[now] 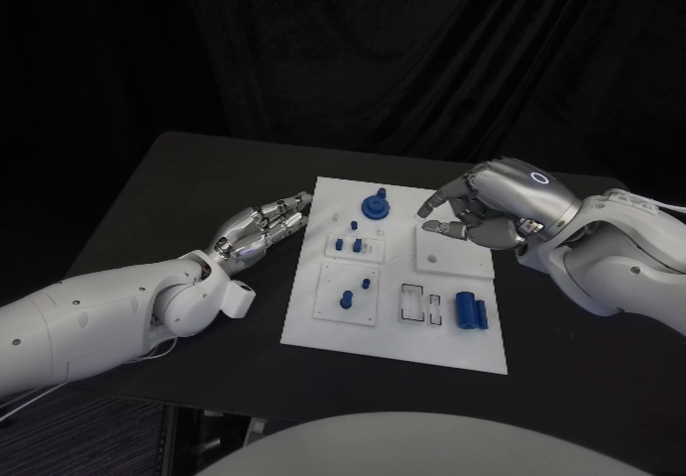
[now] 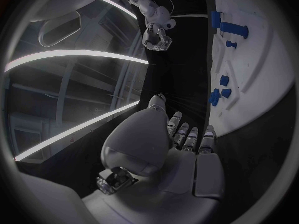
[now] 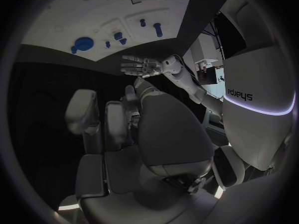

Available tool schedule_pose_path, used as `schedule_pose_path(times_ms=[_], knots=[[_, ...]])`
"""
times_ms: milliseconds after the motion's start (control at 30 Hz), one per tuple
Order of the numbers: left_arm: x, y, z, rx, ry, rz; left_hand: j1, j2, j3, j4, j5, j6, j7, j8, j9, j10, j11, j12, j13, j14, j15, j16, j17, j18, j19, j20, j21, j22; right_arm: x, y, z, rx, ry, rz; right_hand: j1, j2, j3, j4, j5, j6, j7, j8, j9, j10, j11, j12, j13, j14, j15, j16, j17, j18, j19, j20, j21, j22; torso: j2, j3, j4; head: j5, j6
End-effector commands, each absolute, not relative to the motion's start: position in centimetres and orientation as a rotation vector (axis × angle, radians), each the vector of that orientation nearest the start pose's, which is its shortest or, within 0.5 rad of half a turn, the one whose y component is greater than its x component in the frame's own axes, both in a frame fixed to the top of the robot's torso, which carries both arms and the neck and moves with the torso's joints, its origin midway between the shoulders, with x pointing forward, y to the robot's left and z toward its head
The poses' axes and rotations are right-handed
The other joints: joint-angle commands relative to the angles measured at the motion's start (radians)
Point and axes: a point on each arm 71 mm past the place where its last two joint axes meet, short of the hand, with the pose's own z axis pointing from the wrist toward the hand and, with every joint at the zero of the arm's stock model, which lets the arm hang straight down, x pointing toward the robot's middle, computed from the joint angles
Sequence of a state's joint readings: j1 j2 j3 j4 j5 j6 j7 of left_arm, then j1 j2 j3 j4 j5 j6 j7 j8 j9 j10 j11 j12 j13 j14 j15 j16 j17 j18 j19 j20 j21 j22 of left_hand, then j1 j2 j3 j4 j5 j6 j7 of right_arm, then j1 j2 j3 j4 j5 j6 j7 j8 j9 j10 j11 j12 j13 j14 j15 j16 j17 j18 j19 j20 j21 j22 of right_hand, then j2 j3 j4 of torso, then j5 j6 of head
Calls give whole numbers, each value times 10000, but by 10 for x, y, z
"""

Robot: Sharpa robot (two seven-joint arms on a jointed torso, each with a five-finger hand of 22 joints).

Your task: Assemble the parts on the task board

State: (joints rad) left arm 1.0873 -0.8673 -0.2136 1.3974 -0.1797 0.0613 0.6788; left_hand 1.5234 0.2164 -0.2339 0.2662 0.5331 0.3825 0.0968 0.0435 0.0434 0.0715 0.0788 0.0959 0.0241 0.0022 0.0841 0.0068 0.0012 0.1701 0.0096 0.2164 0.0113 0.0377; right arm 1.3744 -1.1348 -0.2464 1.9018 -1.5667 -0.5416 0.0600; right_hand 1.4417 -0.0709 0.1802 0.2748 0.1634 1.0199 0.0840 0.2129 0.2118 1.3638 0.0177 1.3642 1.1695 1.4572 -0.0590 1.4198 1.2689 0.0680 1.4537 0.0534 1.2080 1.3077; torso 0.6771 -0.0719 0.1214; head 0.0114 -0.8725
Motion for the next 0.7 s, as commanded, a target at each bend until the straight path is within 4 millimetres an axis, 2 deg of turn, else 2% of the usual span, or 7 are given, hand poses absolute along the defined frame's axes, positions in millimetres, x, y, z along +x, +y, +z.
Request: schedule_pose_path(times_ms=[33,167,267,300,400,567,700], knots=[[444,240,-273,-8659,15325,-18221,75,-51,19,9,22,-10,68,35,3,7,31,-25,-3,-22,45,-68,-12,106,26,75,-1,15,398,-239,-162,-2690,16303,6663,-1112,226,-383,113,-7,192,-33,145,280,1120,-144,1359,2380,782,-15,733,1614,-164,352,-31,877,1950,13,-18,14,6,-2],[443,239,-273,-8664,15332,-18230,76,-45,22,11,30,2,72,38,5,12,37,-19,-1,-22,47,-68,-12,106,26,85,-2,13,394,-256,-182,-2323,17562,5180,-2302,329,-771,142,-126,16,-48,245,558,1767,-96,1870,3519,914,3,1021,2105,-209,435,-8,1224,2011,24,-19,-40,98,-2],[443,240,-274,-8692,15349,-18210,76,-45,22,11,30,2,72,38,5,12,37,-19,-1,-22,47,-68,-12,106,26,85,-2,13,389,-266,-197,-2328,18272,3846,-3389,382,-971,167,-312,-195,-116,754,1175,2070,-199,2066,4013,988,-67,1174,2390,-255,514,-99,1593,2081,31,-11,-29,84,-2],[443,240,-274,-8699,15354,-18207,76,-45,22,11,30,2,72,38,5,12,37,-19,-1,-22,47,-68,-12,106,26,85,-2,13,388,-269,-199,-2360,18388,3523,-3968,384,-899,205,-422,-371,-177,1175,1656,2070,-230,2066,4013,1028,-113,1261,2547,-303,591,-129,1878,2143,30,-12,-17,53,-2],[442,241,-275,-8722,15371,-18203,76,-45,22,11,30,2,72,38,5,12,37,-19,-1,-22,47,-68,-12,106,26,85,-2,13,384,-273,-205,-2451,18665,2651,-4370,195,-685,232,-555,-597,-259,1835,2415,2070,-342,2066,4013,1034,-154,1274,2574,-343,653,-206,2138,2200,27,-4,-51,26,-2],[441,241,-276,-8758,15411,-18216,79,-35,28,13,34,6,78,39,6,15,44,-17,-1,-22,52,-68,-12,107,27,96,-1,12,379,-274,-209,-2556,18932,2032,-4576,127,-377,181,-503,-789,-379,2721,3469,2070,-423,2066,4013,983,-258,1139,2321,-414,751,-269,2492,2286,27,-8,37,-160,-2],[441,241,-277,-8791,15441,-18213,83,-23,36,14,35,20,86,42,7,14,54,-17,-2,-22,59,-68,-12,107,28,107,-1,14,375,-271,-211,-2629,19086,1892,-4599,104,-323,177,-455,-849,-396,2893,3719,2070,-433,2066,4013,989,-273,1142,2325,-428,771,-286,2567,2304,35,8,-11,-160,-2]])
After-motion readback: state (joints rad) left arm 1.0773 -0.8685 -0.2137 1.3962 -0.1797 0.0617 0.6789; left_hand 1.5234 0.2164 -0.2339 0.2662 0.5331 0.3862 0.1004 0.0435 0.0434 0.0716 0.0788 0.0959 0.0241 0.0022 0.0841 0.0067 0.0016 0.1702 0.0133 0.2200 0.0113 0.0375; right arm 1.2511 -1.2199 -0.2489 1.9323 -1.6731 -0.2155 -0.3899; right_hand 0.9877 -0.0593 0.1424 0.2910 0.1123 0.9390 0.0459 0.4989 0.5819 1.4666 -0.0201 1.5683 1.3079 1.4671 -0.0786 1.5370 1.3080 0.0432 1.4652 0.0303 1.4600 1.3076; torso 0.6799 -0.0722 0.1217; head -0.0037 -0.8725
